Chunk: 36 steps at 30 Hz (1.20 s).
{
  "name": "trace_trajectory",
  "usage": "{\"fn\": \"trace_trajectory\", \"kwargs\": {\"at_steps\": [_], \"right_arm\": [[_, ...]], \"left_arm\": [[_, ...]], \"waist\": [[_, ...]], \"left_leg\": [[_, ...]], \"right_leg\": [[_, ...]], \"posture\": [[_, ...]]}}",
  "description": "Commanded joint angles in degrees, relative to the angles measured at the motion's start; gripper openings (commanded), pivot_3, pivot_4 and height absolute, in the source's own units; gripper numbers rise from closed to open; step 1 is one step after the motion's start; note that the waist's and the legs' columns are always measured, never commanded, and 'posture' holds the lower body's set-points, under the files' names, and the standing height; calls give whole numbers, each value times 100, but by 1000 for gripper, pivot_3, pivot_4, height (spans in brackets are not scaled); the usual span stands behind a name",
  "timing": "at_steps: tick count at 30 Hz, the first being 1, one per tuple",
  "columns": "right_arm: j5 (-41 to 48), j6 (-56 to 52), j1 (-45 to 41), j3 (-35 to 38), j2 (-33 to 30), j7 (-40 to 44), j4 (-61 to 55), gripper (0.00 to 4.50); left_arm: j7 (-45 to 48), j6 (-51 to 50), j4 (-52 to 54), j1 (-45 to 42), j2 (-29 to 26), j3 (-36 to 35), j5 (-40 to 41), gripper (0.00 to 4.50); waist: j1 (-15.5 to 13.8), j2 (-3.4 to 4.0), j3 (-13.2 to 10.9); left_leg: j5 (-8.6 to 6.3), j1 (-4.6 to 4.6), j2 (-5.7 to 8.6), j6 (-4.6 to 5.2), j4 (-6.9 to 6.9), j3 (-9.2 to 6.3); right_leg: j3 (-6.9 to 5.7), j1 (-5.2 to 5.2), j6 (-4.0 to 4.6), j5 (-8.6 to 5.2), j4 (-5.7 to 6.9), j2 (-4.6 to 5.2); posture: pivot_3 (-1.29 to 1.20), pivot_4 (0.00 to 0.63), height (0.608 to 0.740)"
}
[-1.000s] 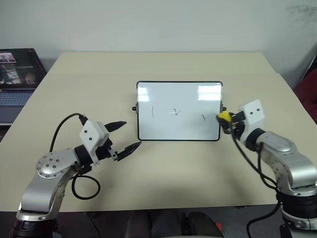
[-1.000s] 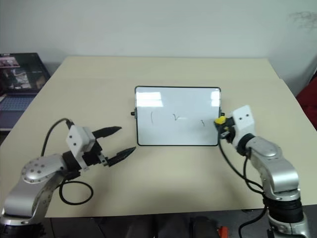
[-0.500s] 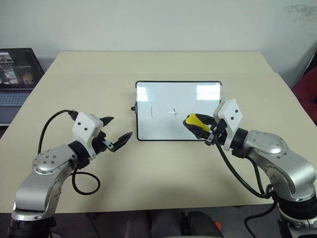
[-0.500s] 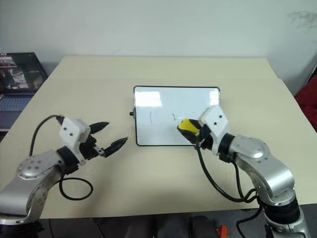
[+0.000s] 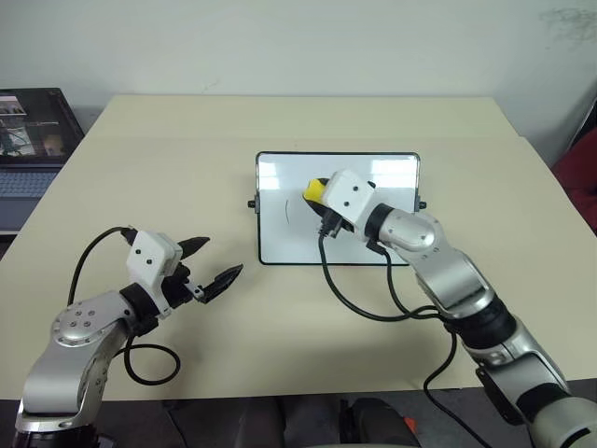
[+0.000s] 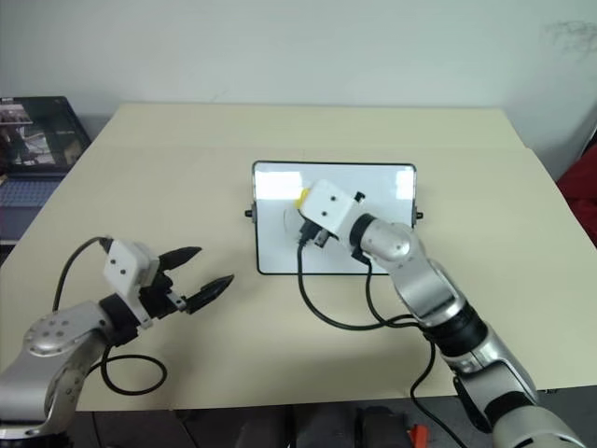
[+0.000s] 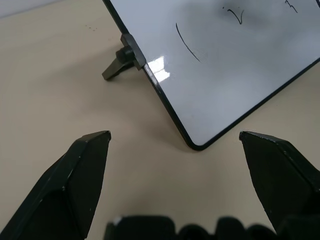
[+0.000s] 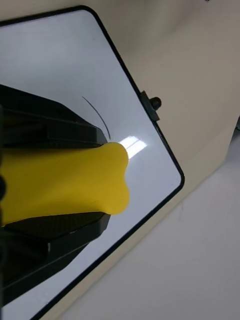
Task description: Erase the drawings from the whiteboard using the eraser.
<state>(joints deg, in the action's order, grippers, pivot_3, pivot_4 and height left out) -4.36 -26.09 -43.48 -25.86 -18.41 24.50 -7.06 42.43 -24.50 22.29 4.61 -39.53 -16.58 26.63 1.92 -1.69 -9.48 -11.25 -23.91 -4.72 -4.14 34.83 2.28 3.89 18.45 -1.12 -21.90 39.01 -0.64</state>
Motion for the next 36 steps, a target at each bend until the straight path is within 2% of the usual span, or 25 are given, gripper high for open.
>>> {"fn": "trace_trajectory", "kwargs": {"at_steps": [1,6,18,31,36], "right_arm": [[-333,430,-538,-46,320,-50,472,1305],[-547,582,-1050,-163,748,174,1192,1305],[-1051,1174,-1285,-181,1194,56,2709,1305],[-1642,1382,-394,-789,1081,583,3349,1304],[-1622,1250,-277,-739,1106,757,3190,1304]], "left_arm": [[321,-47,359,58,-148,-231,392,4500],[511,14,228,-7,-312,-242,386,4500],[826,166,26,-118,-401,-120,241,4500],[920,265,-69,-137,-367,-18,199,4500],[936,316,-124,-161,-352,35,159,4500]], "waist": [[5,-3,-1],[3,-3,-1],[16,-9,-4],[54,-22,0],[54,-25,2]], "left_leg": [[0,0,-1,0,0,-3],[0,0,-4,0,0,-7],[-1,0,-2,1,-1,-5],[0,17,-2,1,-1,-11],[0,84,-1,3,-4,-15]], "right_leg": [[-3,1,0,0,2,2],[-8,2,1,0,6,2],[-8,5,1,0,6,12],[-14,-9,2,1,13,13],[-17,-43,7,3,15,18]], "posture": [[0,150,740],[0,150,740],[0,150,740],[0,150,740],[0,150,740]]}}
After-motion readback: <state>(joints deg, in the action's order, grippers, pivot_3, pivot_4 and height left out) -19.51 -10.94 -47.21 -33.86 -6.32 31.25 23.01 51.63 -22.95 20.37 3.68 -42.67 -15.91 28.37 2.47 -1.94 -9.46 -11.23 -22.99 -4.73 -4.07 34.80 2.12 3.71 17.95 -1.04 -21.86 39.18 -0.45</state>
